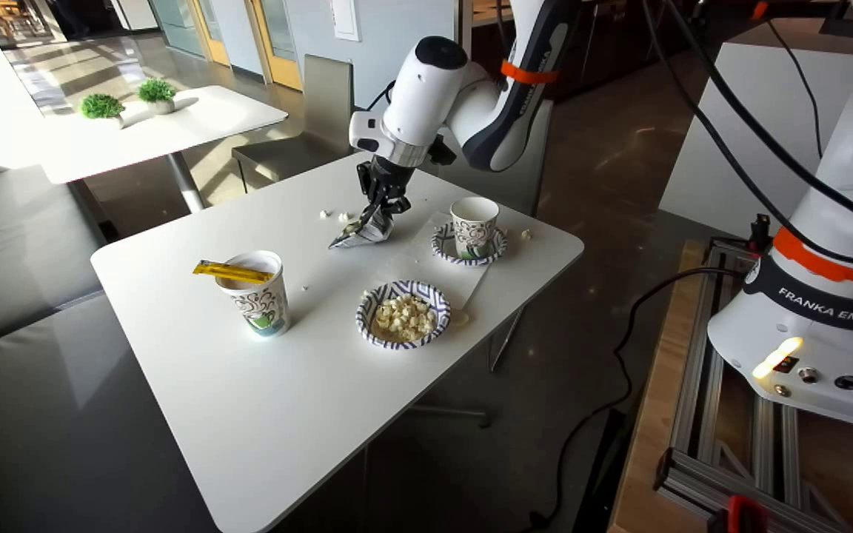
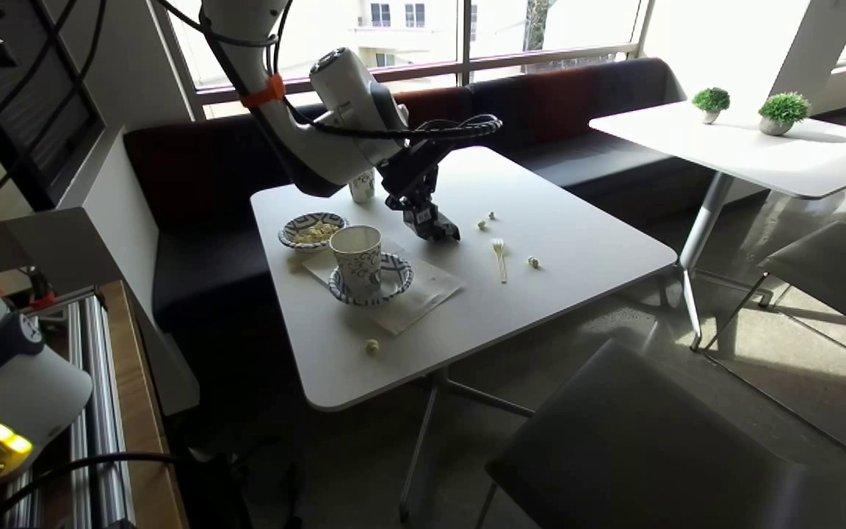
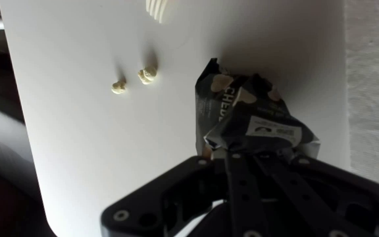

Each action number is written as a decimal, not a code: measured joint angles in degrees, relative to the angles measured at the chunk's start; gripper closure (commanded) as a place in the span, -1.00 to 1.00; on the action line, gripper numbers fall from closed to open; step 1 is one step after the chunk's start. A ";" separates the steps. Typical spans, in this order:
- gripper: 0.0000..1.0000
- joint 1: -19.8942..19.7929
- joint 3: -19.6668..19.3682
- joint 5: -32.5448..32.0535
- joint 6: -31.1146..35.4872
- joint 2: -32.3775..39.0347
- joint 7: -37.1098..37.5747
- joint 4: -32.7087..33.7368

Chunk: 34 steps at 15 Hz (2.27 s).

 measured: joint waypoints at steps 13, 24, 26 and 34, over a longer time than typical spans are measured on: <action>1.00 -12.68 13.56 0.45 -0.23 5.48 -3.03 -0.12; 1.00 -21.38 24.29 1.92 -7.86 3.37 -5.24 -0.73; 1.00 -22.29 26.25 3.46 -10.28 1.75 -5.40 -1.45; 1.00 -24.85 30.23 7.50 -13.10 -6.37 -5.47 -5.09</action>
